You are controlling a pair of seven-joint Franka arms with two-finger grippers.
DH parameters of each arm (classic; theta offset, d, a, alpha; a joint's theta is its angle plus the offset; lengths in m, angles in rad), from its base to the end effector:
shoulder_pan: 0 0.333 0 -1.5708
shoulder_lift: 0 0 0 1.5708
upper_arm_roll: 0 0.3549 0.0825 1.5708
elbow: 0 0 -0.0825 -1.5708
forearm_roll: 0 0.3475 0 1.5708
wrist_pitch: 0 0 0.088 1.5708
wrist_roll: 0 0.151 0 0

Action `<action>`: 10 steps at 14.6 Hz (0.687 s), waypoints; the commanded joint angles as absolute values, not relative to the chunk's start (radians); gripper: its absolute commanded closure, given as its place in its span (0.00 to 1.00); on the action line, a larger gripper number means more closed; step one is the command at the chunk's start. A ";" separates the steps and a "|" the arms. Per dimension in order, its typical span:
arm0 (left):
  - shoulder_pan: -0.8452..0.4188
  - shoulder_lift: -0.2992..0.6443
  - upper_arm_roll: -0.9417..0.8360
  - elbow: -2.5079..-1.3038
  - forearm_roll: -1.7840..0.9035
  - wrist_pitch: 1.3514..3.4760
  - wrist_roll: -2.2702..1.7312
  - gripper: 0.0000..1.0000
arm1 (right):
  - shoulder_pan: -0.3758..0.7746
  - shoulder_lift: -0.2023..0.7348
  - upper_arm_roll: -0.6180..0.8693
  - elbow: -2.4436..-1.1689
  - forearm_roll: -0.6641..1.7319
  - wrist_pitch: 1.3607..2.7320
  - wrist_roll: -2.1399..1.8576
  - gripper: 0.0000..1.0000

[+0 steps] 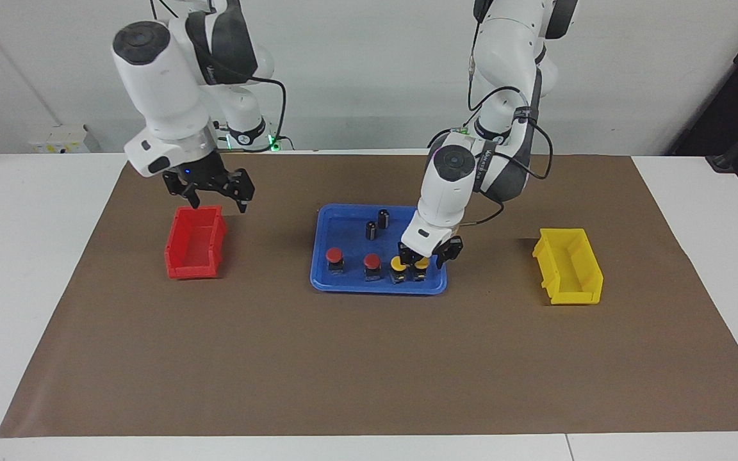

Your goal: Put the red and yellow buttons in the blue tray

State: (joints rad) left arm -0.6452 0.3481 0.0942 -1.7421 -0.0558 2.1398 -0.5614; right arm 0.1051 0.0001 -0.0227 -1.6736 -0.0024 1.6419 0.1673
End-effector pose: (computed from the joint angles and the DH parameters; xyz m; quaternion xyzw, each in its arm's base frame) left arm 0.5371 -0.3417 0.3920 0.9995 0.0164 0.0177 0.0203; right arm 0.5181 0.0424 0.5805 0.9990 -0.0423 -0.0156 0.0032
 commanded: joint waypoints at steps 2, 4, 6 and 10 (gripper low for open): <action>-0.614 0.270 0.101 -1.740 -0.066 2.053 -0.520 0.22 | -0.029 0.023 -0.018 -1.527 -0.009 1.465 0.003 0.00; -0.554 0.212 0.101 -1.709 -0.060 1.935 -0.477 0.00 | -0.077 0.021 -0.038 -1.479 -0.011 1.405 -0.066 0.00; -0.493 0.178 0.103 -1.678 -0.060 1.846 -0.334 0.00 | -0.090 0.011 -0.048 -1.497 -0.011 1.397 -0.081 0.00; -0.336 0.088 0.103 -1.660 -0.063 1.776 -0.118 0.00 | -0.087 0.005 -0.046 -1.506 -0.014 1.385 -0.083 0.00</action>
